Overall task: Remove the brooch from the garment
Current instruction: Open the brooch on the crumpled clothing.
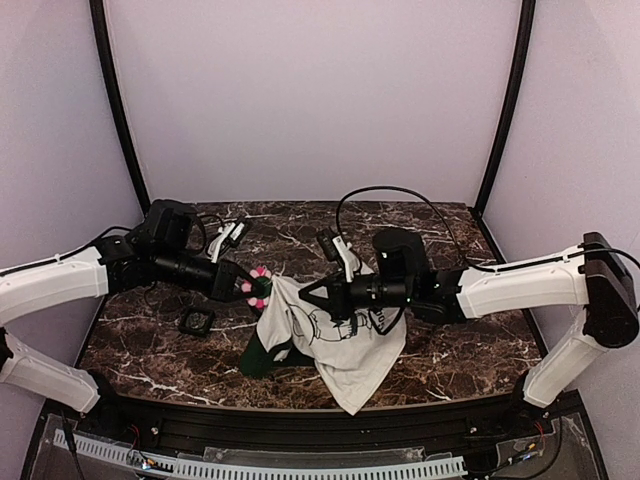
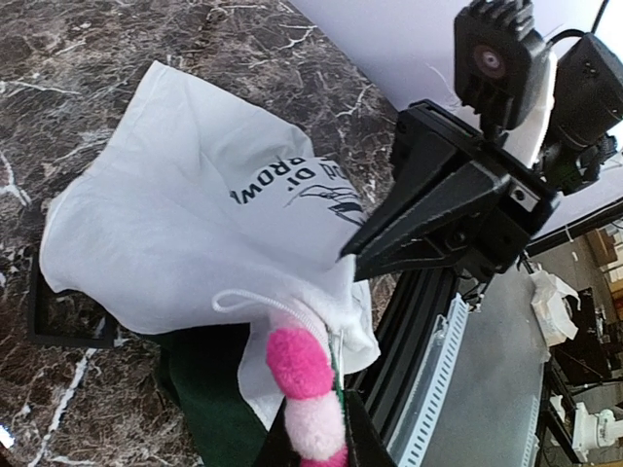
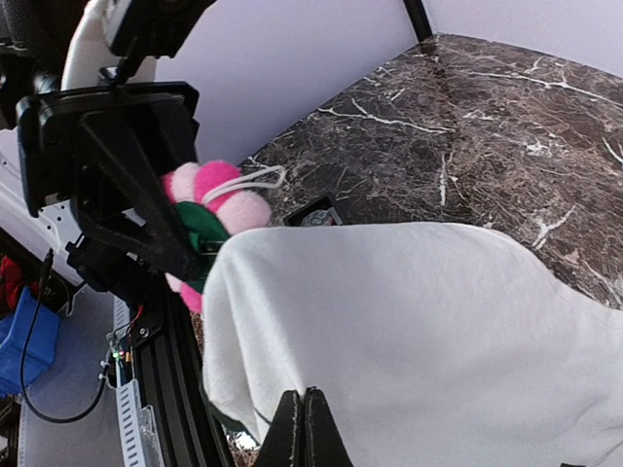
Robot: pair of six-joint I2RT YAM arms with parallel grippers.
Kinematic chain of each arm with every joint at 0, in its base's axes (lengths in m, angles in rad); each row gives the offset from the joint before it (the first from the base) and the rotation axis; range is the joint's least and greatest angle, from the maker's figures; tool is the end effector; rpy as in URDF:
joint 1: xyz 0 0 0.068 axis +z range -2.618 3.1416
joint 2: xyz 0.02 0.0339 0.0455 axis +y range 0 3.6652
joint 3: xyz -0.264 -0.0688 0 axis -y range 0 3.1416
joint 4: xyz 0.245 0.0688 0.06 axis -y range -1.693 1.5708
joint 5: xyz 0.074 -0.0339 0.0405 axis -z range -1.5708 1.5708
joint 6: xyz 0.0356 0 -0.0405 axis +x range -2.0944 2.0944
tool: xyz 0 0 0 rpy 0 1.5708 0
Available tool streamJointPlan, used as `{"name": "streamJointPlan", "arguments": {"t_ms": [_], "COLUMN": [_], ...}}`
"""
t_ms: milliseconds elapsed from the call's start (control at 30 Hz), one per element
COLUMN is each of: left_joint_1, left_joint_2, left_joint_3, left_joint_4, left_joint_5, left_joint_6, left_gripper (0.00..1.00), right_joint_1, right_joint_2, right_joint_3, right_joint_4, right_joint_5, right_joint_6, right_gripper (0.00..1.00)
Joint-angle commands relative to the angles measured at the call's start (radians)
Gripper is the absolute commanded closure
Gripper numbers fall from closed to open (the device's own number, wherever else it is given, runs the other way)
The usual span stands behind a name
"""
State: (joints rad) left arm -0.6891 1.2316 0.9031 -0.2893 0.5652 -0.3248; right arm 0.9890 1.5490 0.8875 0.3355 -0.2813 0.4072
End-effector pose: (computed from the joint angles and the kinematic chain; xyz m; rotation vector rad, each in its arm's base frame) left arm 0.1949 -0.1853 0.2799 0.7576 2.2051 -1.1632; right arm 0.1824 0.2953 0.2396 -0.7932 1.9180 1.1763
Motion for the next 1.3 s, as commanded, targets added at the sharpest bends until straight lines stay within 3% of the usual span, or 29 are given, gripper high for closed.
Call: {"name": "streamJointPlan", "arguments": {"t_ms": [0, 300, 633, 933, 1167, 1200, 1267], "left_joint_1": [0.005, 0.005, 0.006, 0.005, 0.005, 0.006, 0.005], "left_joint_2": [-0.018, 0.016, 0.011, 0.006, -0.013, -0.021, -0.03], "left_joint_3": [0.042, 0.063, -0.046, -0.103, -0.141, -0.146, -0.158], "left_joint_4": [-0.057, -0.035, 0.249, 0.341, 0.435, 0.456, 0.486], "left_joint_5": [-0.148, -0.282, -0.085, -0.056, -0.003, -0.001, 0.001], "left_joint_6": [0.056, 0.039, -0.05, -0.066, -0.101, -0.106, -0.113], "left_gripper": [0.99, 0.99, 0.99, 0.99, 0.99, 0.99, 0.99], "right_joint_1": [0.0, 0.063, 0.104, 0.118, 0.12, 0.12, 0.12], "right_joint_2": [-0.028, -0.034, 0.074, 0.175, 0.156, 0.14, 0.099], "right_joint_3": [0.024, 0.052, 0.058, 0.139, 0.148, 0.148, 0.141], "right_joint_4": [0.021, -0.033, 0.16, 0.262, 0.211, 0.191, 0.148], "right_joint_5": [-0.075, -0.071, -0.118, -0.237, -0.164, -0.143, -0.099], "right_joint_6": [0.023, 0.032, 0.134, 0.179, 0.149, 0.138, 0.116], "right_gripper": [1.0, 1.0, 1.0, 1.0, 1.0, 0.96, 0.8]}}
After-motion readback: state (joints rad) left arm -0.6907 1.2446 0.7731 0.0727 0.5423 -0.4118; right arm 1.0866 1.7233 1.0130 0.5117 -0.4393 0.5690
